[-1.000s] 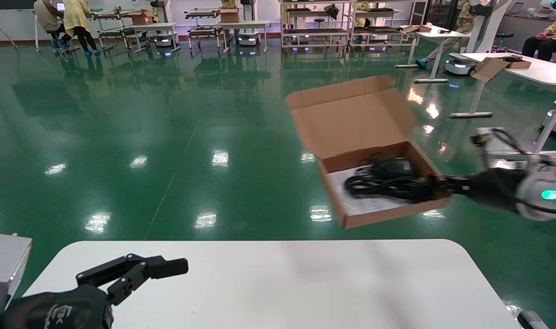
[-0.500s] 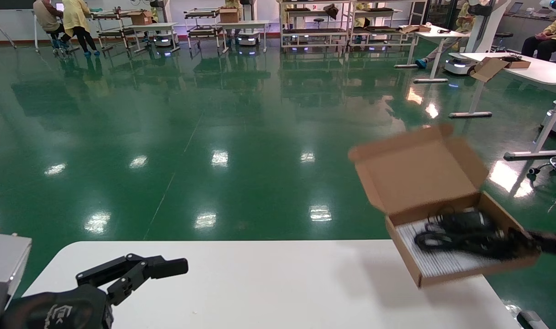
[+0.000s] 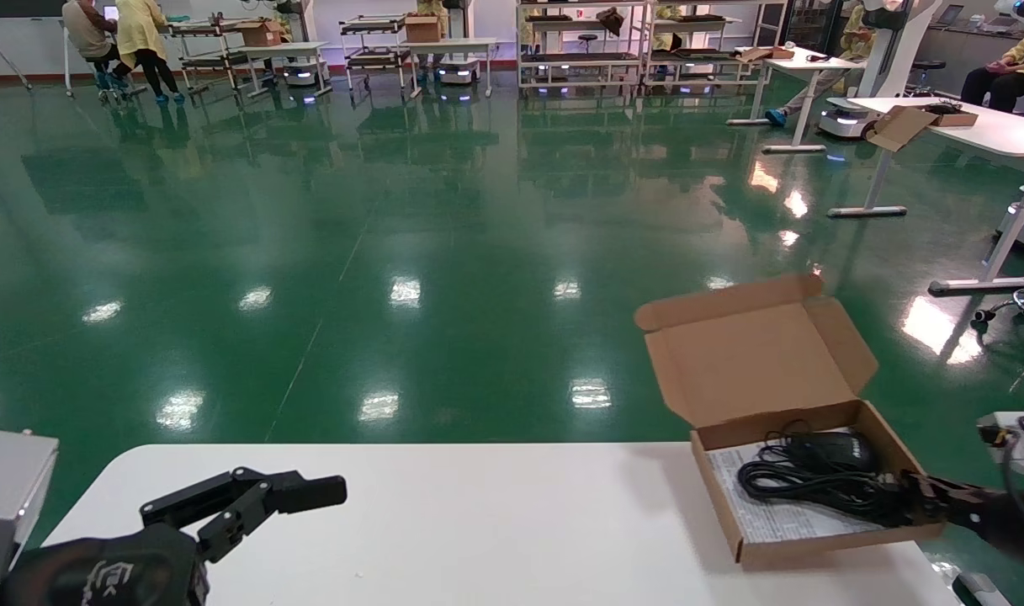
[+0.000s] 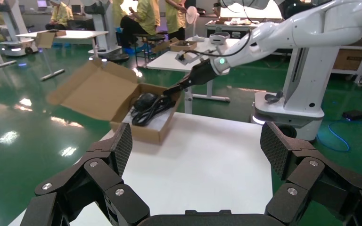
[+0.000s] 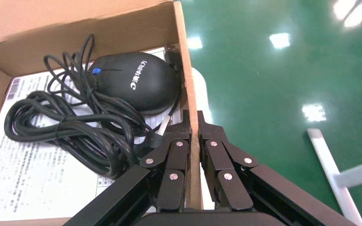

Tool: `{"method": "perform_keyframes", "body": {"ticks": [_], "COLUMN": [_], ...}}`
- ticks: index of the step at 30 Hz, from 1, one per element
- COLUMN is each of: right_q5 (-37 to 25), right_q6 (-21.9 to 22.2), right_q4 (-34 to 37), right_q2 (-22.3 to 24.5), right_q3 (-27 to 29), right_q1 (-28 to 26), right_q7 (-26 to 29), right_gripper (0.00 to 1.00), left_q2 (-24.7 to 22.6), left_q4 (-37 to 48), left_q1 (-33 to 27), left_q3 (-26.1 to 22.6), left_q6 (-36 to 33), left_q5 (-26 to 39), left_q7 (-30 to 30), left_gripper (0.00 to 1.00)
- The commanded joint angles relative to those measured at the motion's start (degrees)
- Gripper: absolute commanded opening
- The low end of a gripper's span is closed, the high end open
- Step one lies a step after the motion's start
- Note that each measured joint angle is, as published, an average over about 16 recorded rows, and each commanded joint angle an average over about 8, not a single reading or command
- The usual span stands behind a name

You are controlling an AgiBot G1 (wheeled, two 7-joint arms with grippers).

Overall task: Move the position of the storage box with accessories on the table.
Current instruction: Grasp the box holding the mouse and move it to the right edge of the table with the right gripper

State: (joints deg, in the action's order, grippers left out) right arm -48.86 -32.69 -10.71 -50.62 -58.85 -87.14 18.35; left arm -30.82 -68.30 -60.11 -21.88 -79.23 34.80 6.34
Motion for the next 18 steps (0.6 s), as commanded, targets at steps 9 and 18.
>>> {"method": "perform_keyframes", "body": {"ticks": [9, 18], "right_q5": [3.24, 5.76], "right_q6": [2.32, 2.52], "right_q4": [2.87, 5.4], "right_q2": [-2.73, -2.49], "right_q3": [2.77, 4.85], "right_q1": [2.84, 4.36], "right_q7": [-6.2, -10.49], "right_gripper": [0.0, 0.0], "left_q2": [0.0, 0.0], "left_q4": [0.0, 0.0], "left_q1": [0.0, 0.0], "left_q3": [0.0, 0.0], "left_q6": [0.0, 0.0], "left_q5": [0.0, 0.0], "left_q7": [0.0, 0.0], "left_gripper": [1.0, 1.0]}}
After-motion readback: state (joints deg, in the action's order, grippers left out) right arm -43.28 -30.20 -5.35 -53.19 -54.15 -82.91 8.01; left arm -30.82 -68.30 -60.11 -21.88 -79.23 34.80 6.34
